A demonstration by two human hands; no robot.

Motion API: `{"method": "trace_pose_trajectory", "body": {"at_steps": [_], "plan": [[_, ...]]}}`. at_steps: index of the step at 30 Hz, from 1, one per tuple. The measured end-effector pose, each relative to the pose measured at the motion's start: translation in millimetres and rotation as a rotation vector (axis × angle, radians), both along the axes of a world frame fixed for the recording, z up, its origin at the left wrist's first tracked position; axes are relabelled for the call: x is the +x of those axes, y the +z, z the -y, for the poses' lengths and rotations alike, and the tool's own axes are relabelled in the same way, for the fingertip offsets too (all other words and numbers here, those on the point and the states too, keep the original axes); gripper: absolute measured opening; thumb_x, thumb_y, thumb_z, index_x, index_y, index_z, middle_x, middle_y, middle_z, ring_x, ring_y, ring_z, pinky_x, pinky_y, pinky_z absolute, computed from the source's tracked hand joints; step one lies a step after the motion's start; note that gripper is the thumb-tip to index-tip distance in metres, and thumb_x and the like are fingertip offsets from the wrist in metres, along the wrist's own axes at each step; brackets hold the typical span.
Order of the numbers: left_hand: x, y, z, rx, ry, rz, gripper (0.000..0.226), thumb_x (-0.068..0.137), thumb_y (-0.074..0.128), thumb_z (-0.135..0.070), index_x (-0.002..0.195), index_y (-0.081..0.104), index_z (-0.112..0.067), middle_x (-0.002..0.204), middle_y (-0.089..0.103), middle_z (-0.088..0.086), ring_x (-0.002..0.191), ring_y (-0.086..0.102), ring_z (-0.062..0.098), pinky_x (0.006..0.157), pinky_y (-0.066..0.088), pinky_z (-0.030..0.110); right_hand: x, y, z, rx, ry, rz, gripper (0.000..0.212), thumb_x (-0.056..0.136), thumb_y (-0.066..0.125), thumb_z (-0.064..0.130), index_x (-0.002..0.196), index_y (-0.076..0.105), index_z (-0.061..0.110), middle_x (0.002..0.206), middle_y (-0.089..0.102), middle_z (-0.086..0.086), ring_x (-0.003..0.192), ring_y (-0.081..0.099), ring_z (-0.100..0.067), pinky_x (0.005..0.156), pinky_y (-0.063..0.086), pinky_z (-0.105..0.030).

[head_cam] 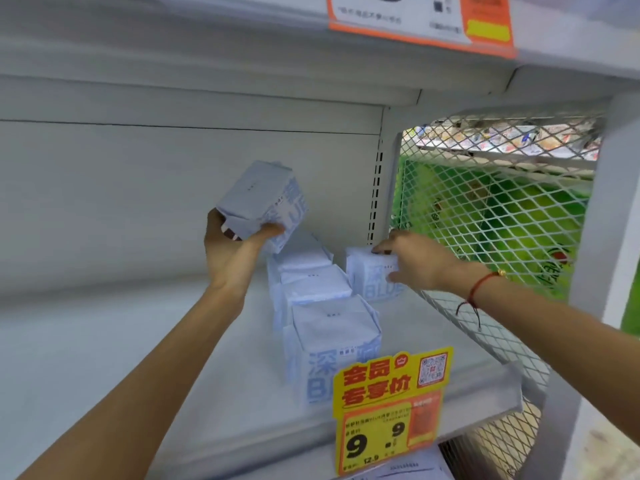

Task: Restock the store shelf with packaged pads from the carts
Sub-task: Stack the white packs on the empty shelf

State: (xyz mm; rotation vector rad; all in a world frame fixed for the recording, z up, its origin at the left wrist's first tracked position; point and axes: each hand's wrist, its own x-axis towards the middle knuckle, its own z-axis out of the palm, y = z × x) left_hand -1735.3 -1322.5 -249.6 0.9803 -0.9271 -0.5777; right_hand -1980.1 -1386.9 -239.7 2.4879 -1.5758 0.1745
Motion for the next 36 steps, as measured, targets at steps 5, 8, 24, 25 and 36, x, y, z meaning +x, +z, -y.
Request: {"method": "trace_pose_trajectory", "body": {"at_steps": [5, 8, 24, 25, 36], "plan": [[7.5, -11.2, 4.6, -0.063, 0.138, 0.0, 0.068, 0.066, 0.08, 0.001, 0.124, 0.047, -0.011, 0.121, 0.059, -0.001, 0.109, 0.057, 0.012, 0.086, 0.052, 0.017, 12.4, -14.3, 27.9, -0.114, -0.047, 0.031, 0.049, 0.09, 0.061, 0.027, 0.137, 0.047, 0.024, 0.132, 0.046, -0.007, 0.116, 0.053, -0.03, 0.089, 0.044, -0.034], [14.8, -14.6, 6.7, -0.08, 0.131, -0.016, 0.067, 0.068, 0.079, 0.0, 0.125, 0.047, -0.012, 0.122, 0.059, 0.0, 0.111, 0.058, 0.013, 0.076, 0.051, 0.008, 28.4, -18.9, 52.2, -0.108, -0.047, 0.08, 0.049, 0.09, 0.06, 0.025, 0.137, 0.046, 0.021, 0.131, 0.046, -0.008, 0.117, 0.051, -0.03, 0.089, 0.043, -0.034], [12.9, -18.3, 7.0, -0.047, -0.015, -0.003, 0.057, 0.071, 0.077, -0.002, 0.117, 0.05, -0.022, 0.106, 0.062, -0.013, 0.095, 0.057, -0.005, 0.06, 0.043, -0.002, 46.7, -23.8, 82.2, 0.01, 0.085, 0.308, 0.046, 0.085, 0.067, 0.019, 0.13, 0.053, 0.02, 0.125, 0.051, -0.007, 0.105, 0.055, -0.026, 0.084, 0.039, -0.031], [12.4, -17.9, 5.5, -0.043, -0.023, 0.001, 0.057, 0.071, 0.077, -0.003, 0.117, 0.05, -0.022, 0.105, 0.062, -0.014, 0.094, 0.057, -0.006, 0.06, 0.043, -0.003, 47.7, -23.3, 81.0, 0.027, 0.087, 0.33, 0.049, 0.085, 0.067, 0.017, 0.131, 0.052, 0.02, 0.126, 0.052, -0.007, 0.103, 0.056, -0.025, 0.085, 0.04, -0.03], [-39.6, 58.4, 30.2, 0.076, -0.301, 0.389, 0.073, 0.066, 0.084, -0.008, 0.123, 0.04, -0.019, 0.099, 0.051, -0.016, 0.083, 0.051, -0.008, 0.054, 0.045, 0.004, 11.6, 69.4, -1.0, 0.678, 0.26, 1.508, 0.024, 0.096, 0.043, 0.028, 0.114, 0.058, 0.025, 0.104, 0.061, -0.002, 0.094, 0.058, -0.022, 0.097, 0.044, -0.039]]}}
